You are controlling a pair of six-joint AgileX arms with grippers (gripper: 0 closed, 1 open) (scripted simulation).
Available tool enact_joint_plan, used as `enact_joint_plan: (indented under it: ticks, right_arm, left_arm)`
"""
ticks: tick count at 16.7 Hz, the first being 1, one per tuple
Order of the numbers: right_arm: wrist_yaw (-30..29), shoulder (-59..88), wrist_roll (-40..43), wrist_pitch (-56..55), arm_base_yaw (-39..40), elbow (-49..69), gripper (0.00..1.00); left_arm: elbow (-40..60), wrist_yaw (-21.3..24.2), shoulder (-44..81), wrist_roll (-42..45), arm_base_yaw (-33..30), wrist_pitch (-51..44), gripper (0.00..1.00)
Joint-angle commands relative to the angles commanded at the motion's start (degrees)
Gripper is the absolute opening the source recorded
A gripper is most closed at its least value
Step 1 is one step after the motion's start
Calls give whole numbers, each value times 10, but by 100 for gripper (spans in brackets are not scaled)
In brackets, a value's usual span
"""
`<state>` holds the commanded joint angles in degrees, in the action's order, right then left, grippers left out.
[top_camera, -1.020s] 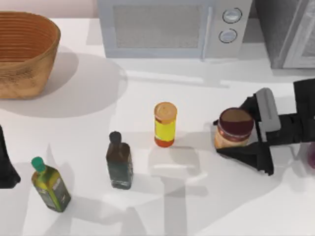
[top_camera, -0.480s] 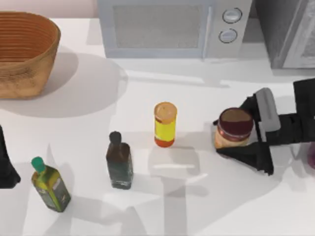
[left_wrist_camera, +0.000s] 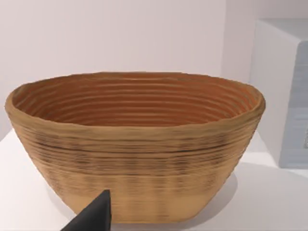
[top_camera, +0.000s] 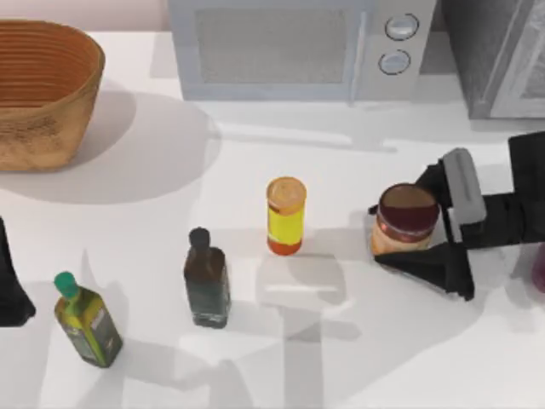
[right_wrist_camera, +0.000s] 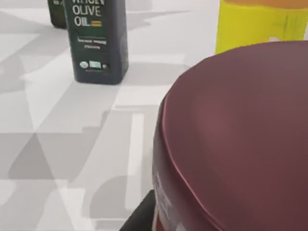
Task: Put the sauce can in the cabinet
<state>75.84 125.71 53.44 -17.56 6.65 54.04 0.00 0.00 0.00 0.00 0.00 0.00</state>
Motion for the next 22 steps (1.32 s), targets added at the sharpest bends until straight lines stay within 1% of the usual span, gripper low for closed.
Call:
enact_joint_plan:
  ticks: [3, 10, 13, 15, 22]
  right_arm:
    - [0, -40, 2, 55, 3, 15, 0]
    - [0, -172, 8, 244, -1, 69, 0]
    - [3, -211, 8, 304, -2, 85, 0]
    - [3, -223, 9, 321, -2, 90, 0]
    - [-2, -237, -3, 319, -9, 73, 0]
  left_arm:
    - [0, 0, 0, 0, 0, 0, 100]
    - [0, 0, 0, 0, 0, 0, 100]
    - [0, 0, 0, 0, 0, 0, 100]
    - [0, 0, 0, 0, 0, 0, 100]
    - [0, 0, 0, 0, 0, 0, 100]
